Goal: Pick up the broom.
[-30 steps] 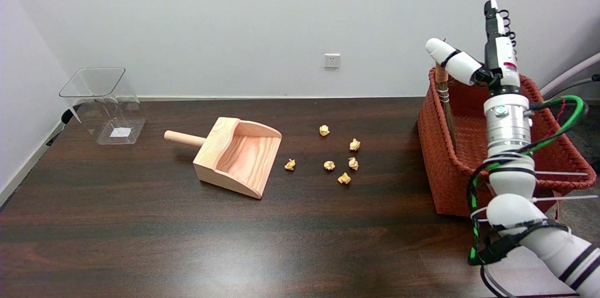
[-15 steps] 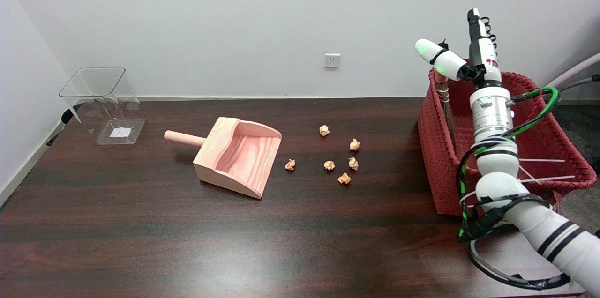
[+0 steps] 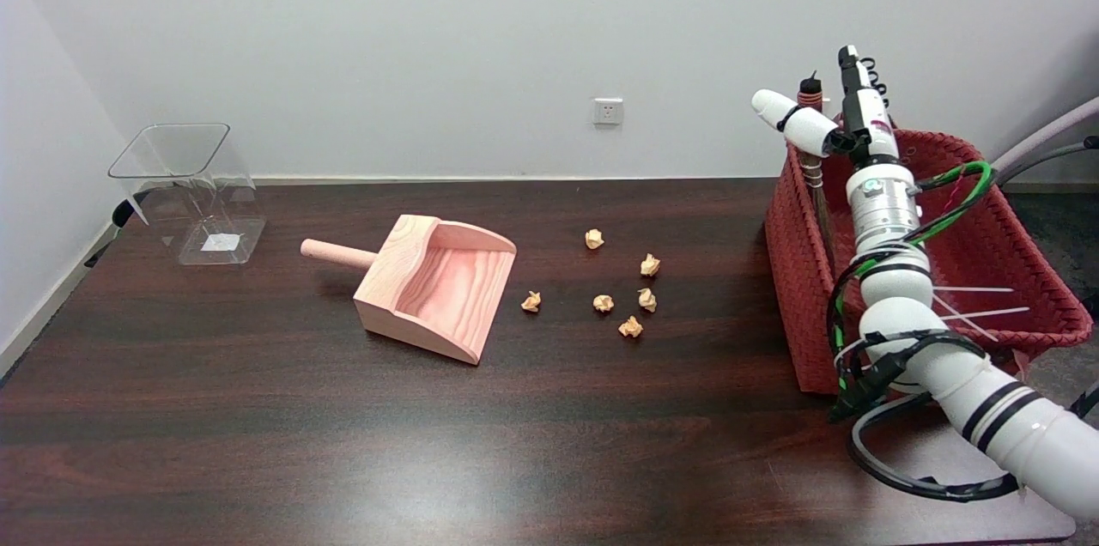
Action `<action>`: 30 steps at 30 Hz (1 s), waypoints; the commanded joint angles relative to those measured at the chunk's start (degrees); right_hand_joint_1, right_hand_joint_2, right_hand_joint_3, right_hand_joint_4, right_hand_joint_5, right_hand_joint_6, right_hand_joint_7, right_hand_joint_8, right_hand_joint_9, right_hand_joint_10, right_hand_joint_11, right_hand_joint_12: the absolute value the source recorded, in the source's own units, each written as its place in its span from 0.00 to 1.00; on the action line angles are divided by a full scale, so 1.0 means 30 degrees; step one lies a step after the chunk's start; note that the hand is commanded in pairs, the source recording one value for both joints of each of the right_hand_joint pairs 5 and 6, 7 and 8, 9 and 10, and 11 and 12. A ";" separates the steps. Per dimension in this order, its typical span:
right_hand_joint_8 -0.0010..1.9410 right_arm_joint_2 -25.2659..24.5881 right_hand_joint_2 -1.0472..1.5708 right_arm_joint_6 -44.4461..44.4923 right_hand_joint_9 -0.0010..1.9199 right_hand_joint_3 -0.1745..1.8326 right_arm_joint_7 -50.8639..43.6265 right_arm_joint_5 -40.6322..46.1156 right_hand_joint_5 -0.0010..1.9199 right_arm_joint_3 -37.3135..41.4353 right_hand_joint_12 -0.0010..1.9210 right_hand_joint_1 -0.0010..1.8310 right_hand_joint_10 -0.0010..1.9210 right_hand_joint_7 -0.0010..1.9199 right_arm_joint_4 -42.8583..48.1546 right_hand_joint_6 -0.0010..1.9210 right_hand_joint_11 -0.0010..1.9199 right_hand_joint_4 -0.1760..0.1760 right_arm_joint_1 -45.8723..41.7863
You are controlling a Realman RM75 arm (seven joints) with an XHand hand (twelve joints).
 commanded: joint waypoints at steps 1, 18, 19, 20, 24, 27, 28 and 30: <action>0.00 -0.0320 0.73 -0.0654 0.00 0.00 0.0006 0.0770 0.00 -0.0898 0.00 0.43 0.00 0.00 -0.2053 0.00 0.00 0.50 0.1497; 0.08 -0.0711 0.74 -0.0465 0.00 0.00 0.0462 0.0767 0.00 -0.0922 0.00 0.44 0.00 0.08 -0.2764 0.00 0.00 0.50 0.1548; 0.10 -0.0711 0.75 -0.0441 0.00 0.00 0.0524 0.0741 0.00 -0.0893 0.00 0.44 0.00 0.11 -0.2764 0.00 0.00 0.50 0.1548; 0.12 -0.0711 0.76 -0.0441 0.00 0.00 0.0655 0.0708 0.00 -0.0842 0.00 0.44 0.00 0.12 -0.2764 0.00 0.00 0.50 0.1548; 0.19 -0.0711 0.77 -0.0359 0.00 0.00 0.1073 0.0581 0.00 -0.0739 0.00 0.44 0.00 0.19 -0.2682 0.00 0.00 0.50 0.1551; 0.22 -0.0711 0.78 -0.0056 0.00 0.00 0.1127 0.0530 0.00 -0.0717 0.00 0.45 0.00 0.22 -0.2575 0.00 0.00 0.50 0.1604; 0.23 -0.0711 0.79 0.0087 0.00 0.00 0.1151 0.0525 0.00 -0.0775 0.00 0.45 0.00 0.23 -0.2546 0.00 0.00 0.50 0.1610; 0.25 -0.0711 0.79 0.0581 0.00 0.00 0.1151 0.0418 0.00 -0.0898 0.00 0.45 0.00 0.25 -0.2442 0.00 0.00 0.50 0.1682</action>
